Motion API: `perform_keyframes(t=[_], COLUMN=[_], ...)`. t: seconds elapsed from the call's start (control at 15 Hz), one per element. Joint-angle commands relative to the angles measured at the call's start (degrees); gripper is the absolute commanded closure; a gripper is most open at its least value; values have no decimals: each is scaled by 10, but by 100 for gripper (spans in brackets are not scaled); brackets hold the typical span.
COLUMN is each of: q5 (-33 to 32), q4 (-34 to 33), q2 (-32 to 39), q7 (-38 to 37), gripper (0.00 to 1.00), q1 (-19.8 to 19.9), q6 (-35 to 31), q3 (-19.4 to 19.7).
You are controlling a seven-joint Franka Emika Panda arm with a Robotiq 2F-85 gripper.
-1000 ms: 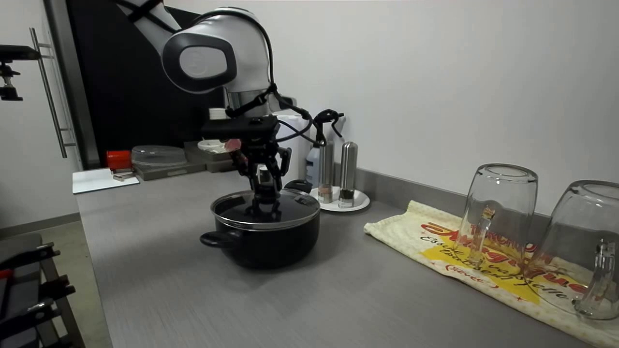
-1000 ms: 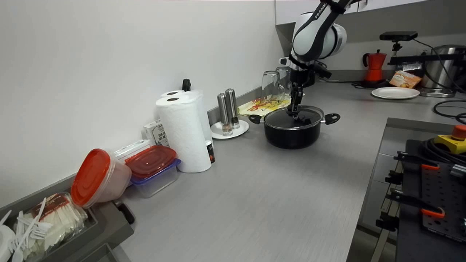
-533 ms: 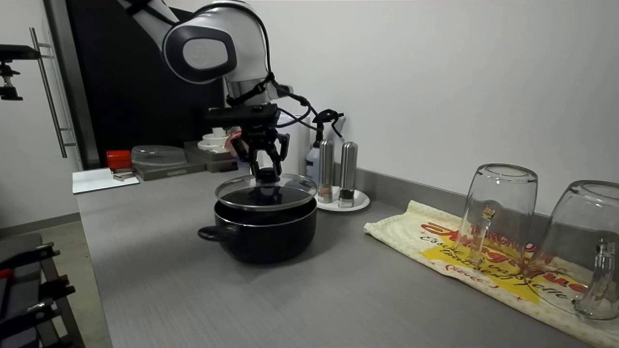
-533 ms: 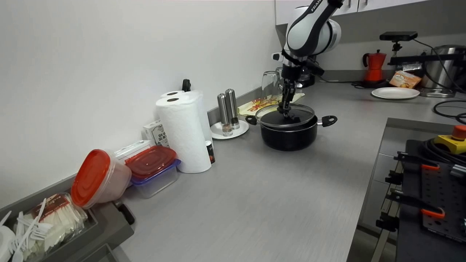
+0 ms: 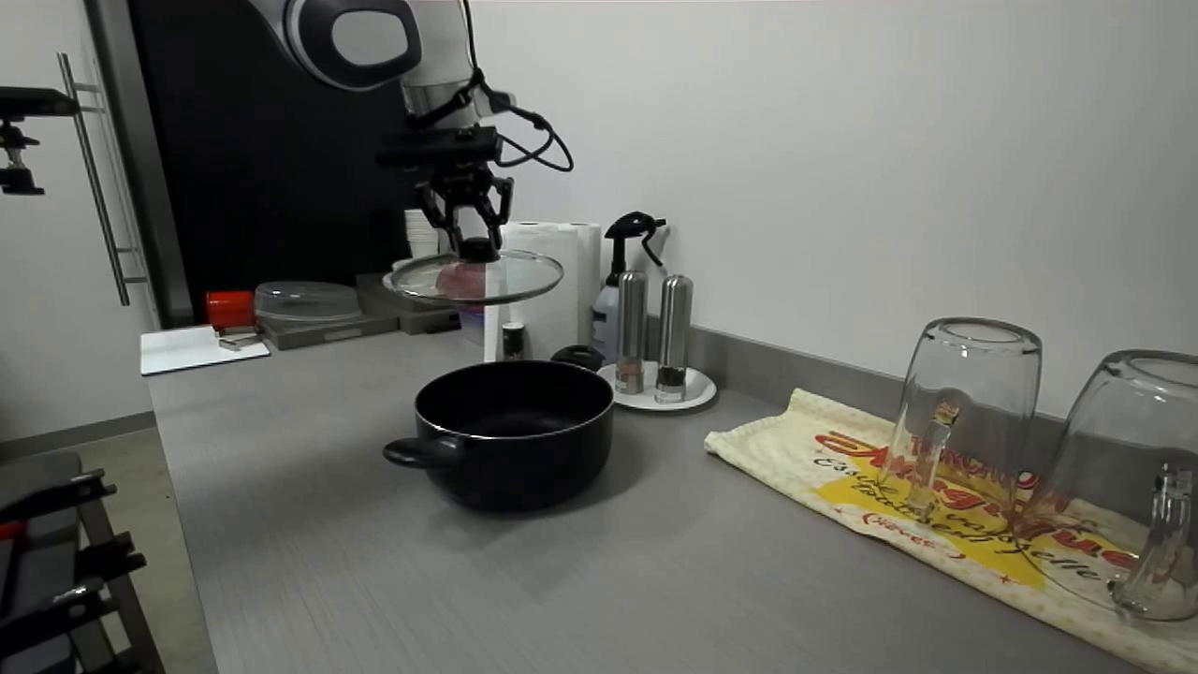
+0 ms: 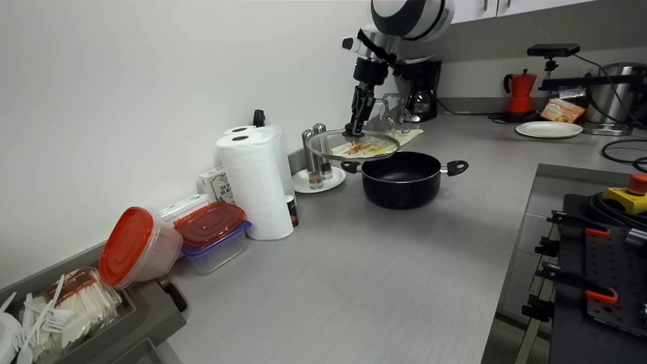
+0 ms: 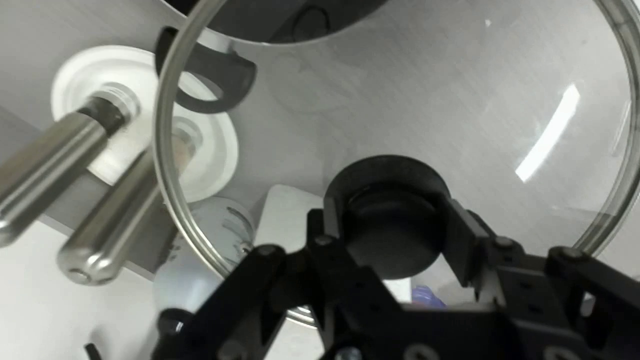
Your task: Pick up the lid from the pot and put it on the counter
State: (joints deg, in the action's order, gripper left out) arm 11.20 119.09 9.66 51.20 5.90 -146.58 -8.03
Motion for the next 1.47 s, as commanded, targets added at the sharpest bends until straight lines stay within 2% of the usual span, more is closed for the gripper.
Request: perform_keyframes(t=[0.0,0.33,0.67,1.0,1.2,1.4], q5=[64,141,164,90,1,-86], q4=[29,83,128,148,152,141], q2=[-25,-25,4,69,111,146], q7=[31,80,119,128,119,92], gripper=[75,75,75,75,75,75], q1=[-31,-85,-139,-156,-144,-143], q6=[10,-14,-96,-206,-259,-278], q3=[-26,-83,-137,-163,-157,-129])
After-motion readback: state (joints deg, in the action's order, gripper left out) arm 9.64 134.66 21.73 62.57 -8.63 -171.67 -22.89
